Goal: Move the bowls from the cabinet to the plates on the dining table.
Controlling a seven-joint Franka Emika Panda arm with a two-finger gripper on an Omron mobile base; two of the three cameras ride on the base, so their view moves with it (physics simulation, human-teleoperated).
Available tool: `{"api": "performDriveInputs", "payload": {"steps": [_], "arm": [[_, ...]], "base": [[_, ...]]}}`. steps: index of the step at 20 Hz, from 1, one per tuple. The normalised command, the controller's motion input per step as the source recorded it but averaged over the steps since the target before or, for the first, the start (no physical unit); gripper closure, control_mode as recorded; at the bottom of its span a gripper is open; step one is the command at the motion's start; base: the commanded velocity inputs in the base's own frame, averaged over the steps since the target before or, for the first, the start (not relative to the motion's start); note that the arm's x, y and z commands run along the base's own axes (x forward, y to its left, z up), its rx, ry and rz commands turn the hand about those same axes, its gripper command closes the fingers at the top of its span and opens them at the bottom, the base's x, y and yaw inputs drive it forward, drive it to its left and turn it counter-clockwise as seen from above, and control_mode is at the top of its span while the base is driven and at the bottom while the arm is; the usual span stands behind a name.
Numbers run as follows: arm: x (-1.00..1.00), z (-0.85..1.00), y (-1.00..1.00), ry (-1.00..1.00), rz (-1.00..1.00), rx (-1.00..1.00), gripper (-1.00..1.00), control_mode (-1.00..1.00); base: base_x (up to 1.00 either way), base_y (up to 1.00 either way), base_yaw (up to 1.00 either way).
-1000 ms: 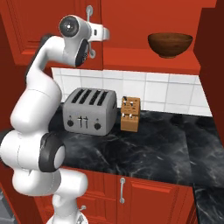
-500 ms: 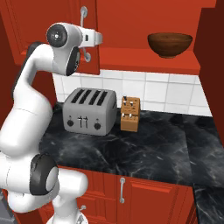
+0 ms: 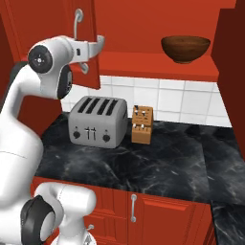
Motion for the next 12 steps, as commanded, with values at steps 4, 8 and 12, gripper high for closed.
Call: {"api": "performDriveInputs", "payload": {"steps": [4, 8, 12], "arm": [[-0.74, 0.28, 0.54, -0.09, 0.00, 0.00, -1.00, -1.00], [-0.66, 0.32, 0.34, -0.08, 0.00, 0.00, -1.00, -1.00], [-0.76, 0.45, -0.03, -0.09, 0.02, 0.02, -1.00, -1.00]], "base": [[0.00, 0.00, 0.00], [0.00, 0.00, 0.00], [0.00, 0.00, 0.00]]}}
